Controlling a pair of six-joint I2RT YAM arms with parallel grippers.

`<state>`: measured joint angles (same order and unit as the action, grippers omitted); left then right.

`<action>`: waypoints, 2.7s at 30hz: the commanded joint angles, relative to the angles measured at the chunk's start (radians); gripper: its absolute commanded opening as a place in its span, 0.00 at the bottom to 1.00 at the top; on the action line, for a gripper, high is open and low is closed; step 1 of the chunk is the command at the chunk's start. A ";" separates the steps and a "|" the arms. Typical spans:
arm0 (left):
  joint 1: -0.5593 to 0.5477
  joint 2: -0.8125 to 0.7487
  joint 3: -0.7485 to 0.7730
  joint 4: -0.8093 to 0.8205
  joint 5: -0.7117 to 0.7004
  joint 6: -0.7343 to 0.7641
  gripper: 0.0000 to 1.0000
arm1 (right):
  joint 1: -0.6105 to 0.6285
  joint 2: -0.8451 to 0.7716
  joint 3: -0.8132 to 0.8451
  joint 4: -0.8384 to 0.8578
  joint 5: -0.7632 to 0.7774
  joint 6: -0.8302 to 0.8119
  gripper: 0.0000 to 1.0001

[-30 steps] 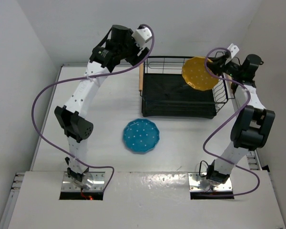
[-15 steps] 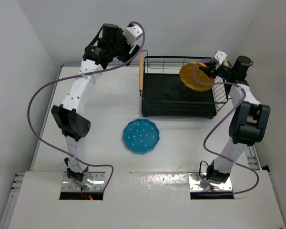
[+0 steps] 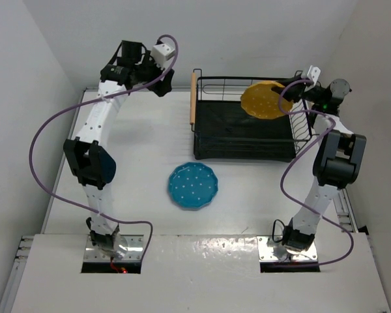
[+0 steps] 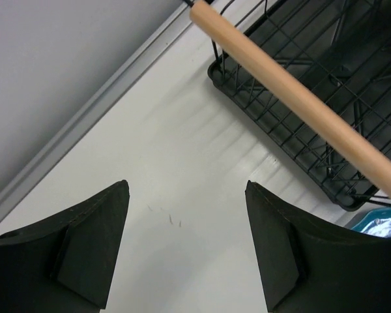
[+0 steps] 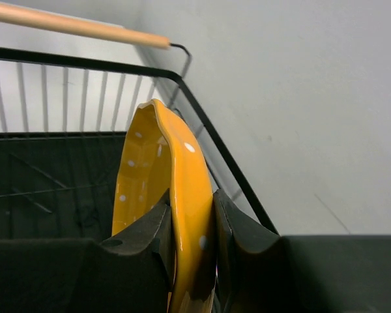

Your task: Load the plates into the dish rack

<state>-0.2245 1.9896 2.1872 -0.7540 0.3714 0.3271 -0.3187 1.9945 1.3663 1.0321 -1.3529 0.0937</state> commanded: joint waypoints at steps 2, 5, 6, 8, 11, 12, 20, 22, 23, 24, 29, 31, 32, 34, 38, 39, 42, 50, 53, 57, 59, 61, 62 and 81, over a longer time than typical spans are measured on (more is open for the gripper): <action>0.014 -0.058 -0.020 0.010 0.113 -0.002 0.77 | 0.001 -0.011 0.116 0.232 -0.140 0.143 0.00; 0.014 -0.068 -0.046 0.010 0.132 0.032 0.77 | -0.019 -0.011 0.109 0.177 -0.205 0.108 0.00; 0.023 -0.068 -0.046 0.010 0.132 0.044 0.77 | -0.020 -0.010 0.103 0.168 -0.215 0.098 0.00; 0.024 -0.057 -0.020 0.010 0.132 0.044 0.77 | -0.022 0.003 0.105 0.142 -0.242 0.042 0.00; 0.033 -0.034 0.011 0.010 0.141 0.044 0.77 | -0.023 0.021 0.119 0.071 -0.267 -0.055 0.00; 0.033 -0.034 0.011 0.010 0.141 0.044 0.77 | -0.022 0.027 0.119 0.072 -0.268 -0.060 0.00; 0.024 -0.025 0.011 0.010 0.110 0.044 0.77 | -0.020 0.062 0.120 0.042 -0.291 -0.143 0.00; 0.024 -0.025 0.011 0.010 0.110 0.044 0.77 | -0.022 0.069 0.123 0.017 -0.298 -0.158 0.00; 0.024 -0.025 0.011 0.010 0.100 0.044 0.77 | -0.022 0.069 0.122 0.013 -0.298 -0.158 0.00; 0.024 -0.015 0.011 0.010 0.100 0.044 0.77 | -0.023 0.069 0.111 -0.001 -0.296 -0.164 0.00; 0.014 -0.006 0.011 0.019 0.090 0.044 0.77 | -0.023 0.067 0.050 0.000 -0.298 -0.170 0.00; 0.014 -0.006 0.022 0.019 0.090 0.044 0.77 | -0.022 0.060 0.048 -0.003 -0.299 -0.164 0.00; 0.014 -0.006 0.022 0.019 0.090 0.044 0.77 | -0.022 0.056 0.037 0.011 -0.299 -0.157 0.00; 0.014 -0.006 0.022 0.019 0.081 0.053 0.77 | -0.022 0.046 0.027 0.031 -0.299 -0.126 0.00; 0.014 -0.006 0.022 0.019 0.081 0.053 0.77 | -0.023 0.044 0.030 0.003 -0.301 -0.149 0.00; 0.014 -0.006 0.022 0.019 0.081 0.053 0.77 | -0.022 0.052 0.051 -0.006 -0.299 -0.182 0.00; 0.014 0.003 0.031 0.019 0.081 0.053 0.77 | -0.016 0.094 0.115 -0.018 -0.299 -0.227 0.00; 0.014 0.003 0.031 0.019 0.052 0.053 0.77 | -0.005 0.135 0.203 -0.078 -0.301 -0.258 0.00; 0.014 0.003 0.031 0.028 0.041 0.053 0.77 | -0.005 0.141 0.195 -0.105 -0.301 -0.270 0.00; 0.014 0.012 0.042 0.028 0.041 0.053 0.77 | -0.003 0.132 0.159 -0.113 -0.299 -0.252 0.00; 0.014 0.012 0.042 0.028 0.041 0.053 0.77 | -0.003 0.127 0.137 -0.104 -0.302 -0.244 0.00; 0.014 0.021 0.042 0.028 0.041 0.053 0.77 | -0.003 0.122 0.131 -0.110 -0.302 -0.247 0.00; 0.014 0.021 0.042 0.028 0.041 0.053 0.77 | -0.003 0.119 0.131 -0.112 -0.304 -0.246 0.00; 0.014 0.031 0.051 0.038 0.032 0.053 0.77 | -0.005 0.128 0.071 -0.109 -0.299 -0.288 0.41</action>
<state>-0.2043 2.0304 2.1986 -0.7460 0.3981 0.3672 -0.3294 2.1201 1.4666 0.8734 -1.4708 -0.1589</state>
